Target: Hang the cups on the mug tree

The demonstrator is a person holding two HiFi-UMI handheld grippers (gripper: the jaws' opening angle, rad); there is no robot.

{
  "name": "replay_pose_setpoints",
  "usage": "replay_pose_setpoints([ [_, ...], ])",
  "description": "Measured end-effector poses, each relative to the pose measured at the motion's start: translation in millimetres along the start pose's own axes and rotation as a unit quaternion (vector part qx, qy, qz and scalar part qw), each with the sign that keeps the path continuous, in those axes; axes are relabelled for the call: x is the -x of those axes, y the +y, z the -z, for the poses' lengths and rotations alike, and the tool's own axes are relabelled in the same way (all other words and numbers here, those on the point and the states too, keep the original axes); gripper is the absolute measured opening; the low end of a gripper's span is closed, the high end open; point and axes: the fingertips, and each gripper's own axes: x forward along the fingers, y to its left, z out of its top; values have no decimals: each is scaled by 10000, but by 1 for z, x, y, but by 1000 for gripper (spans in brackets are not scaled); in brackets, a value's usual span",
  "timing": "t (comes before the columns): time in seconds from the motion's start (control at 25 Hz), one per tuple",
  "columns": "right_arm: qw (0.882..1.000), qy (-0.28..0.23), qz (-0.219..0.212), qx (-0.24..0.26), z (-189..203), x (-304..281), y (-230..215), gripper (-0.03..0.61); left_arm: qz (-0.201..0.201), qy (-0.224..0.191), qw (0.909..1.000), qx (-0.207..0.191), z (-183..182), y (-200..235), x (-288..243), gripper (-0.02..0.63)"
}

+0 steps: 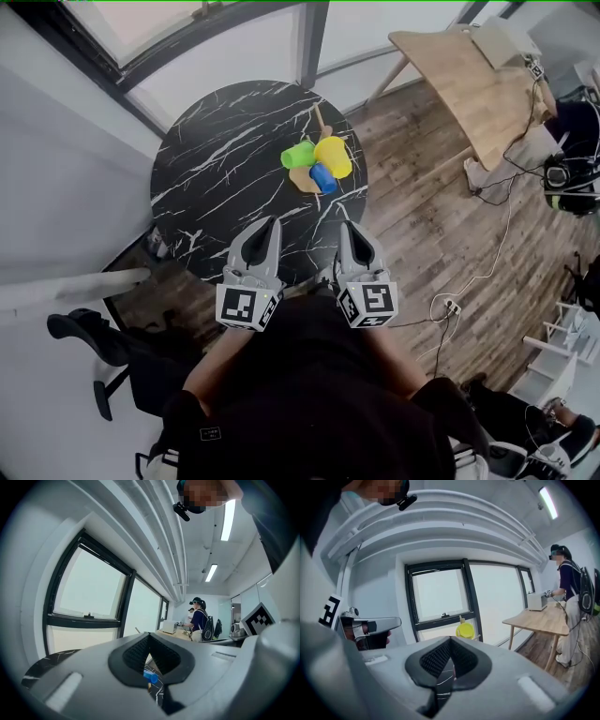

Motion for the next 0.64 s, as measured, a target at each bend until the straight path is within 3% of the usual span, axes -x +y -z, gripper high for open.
replay_pose_setpoints([
  [0.64, 10000, -58, -3, -14, -4, -4, -2, -5, 59, 38, 10000, 39, 1, -1, -6, -6],
])
